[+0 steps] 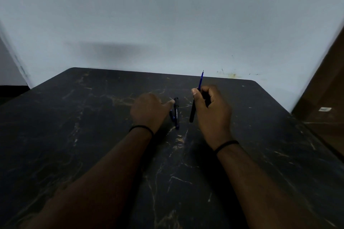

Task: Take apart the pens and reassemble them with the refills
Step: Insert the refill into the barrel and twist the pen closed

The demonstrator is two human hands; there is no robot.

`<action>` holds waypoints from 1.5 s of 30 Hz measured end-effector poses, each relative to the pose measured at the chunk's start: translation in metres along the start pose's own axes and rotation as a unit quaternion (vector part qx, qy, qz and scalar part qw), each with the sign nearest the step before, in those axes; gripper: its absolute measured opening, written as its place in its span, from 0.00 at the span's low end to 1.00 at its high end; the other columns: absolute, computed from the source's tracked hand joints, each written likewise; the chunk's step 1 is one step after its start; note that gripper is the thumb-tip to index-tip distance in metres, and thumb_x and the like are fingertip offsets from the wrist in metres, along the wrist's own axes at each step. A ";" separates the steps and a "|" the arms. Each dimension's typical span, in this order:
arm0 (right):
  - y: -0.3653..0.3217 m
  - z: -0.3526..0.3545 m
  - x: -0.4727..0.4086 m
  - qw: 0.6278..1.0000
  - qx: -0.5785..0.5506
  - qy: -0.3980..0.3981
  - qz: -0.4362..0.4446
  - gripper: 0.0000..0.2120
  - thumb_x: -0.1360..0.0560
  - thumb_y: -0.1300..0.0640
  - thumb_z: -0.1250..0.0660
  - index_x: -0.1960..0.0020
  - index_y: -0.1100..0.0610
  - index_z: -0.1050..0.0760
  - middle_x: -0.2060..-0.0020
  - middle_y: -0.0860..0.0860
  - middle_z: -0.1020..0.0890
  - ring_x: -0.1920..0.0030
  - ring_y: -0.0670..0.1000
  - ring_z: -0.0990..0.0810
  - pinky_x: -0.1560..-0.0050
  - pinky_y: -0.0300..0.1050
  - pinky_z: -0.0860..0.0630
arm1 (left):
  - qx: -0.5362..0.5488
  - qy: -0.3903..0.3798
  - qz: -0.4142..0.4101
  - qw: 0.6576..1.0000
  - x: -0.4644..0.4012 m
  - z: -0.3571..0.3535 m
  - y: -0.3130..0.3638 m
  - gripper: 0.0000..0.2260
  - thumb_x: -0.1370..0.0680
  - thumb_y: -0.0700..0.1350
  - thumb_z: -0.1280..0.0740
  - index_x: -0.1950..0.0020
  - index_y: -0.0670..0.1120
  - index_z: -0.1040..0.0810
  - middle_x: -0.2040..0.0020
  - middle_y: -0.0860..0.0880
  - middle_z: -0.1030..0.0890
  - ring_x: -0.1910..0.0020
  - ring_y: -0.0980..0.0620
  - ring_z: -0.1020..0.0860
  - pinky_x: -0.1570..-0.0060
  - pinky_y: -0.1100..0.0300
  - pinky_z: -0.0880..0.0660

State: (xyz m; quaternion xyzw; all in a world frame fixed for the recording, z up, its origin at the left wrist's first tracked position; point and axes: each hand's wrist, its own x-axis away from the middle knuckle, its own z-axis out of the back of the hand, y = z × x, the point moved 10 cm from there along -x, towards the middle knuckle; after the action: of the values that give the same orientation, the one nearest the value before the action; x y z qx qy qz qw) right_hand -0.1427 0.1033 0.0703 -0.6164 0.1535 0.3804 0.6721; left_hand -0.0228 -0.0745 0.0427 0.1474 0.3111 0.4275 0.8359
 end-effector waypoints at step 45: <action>0.008 -0.011 0.002 0.999 0.027 -0.042 0.006 0.07 0.23 0.37 0.38 0.53 0.40 0.27 0.62 0.40 0.20 0.62 0.40 0.21 0.64 0.35 0.27 | 0.035 -0.073 -0.075 0.994 -0.008 -0.011 0.014 0.22 0.21 0.51 0.35 0.74 0.44 0.28 0.73 0.47 0.26 0.72 0.48 0.26 0.68 0.58 0.32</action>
State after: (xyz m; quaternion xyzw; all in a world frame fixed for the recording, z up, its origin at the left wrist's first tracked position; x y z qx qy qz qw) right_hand -0.1441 0.0931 0.0618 -0.5808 0.1392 0.4052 0.6922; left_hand -0.0418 -0.0729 0.0445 0.1837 0.2745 0.3410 0.8801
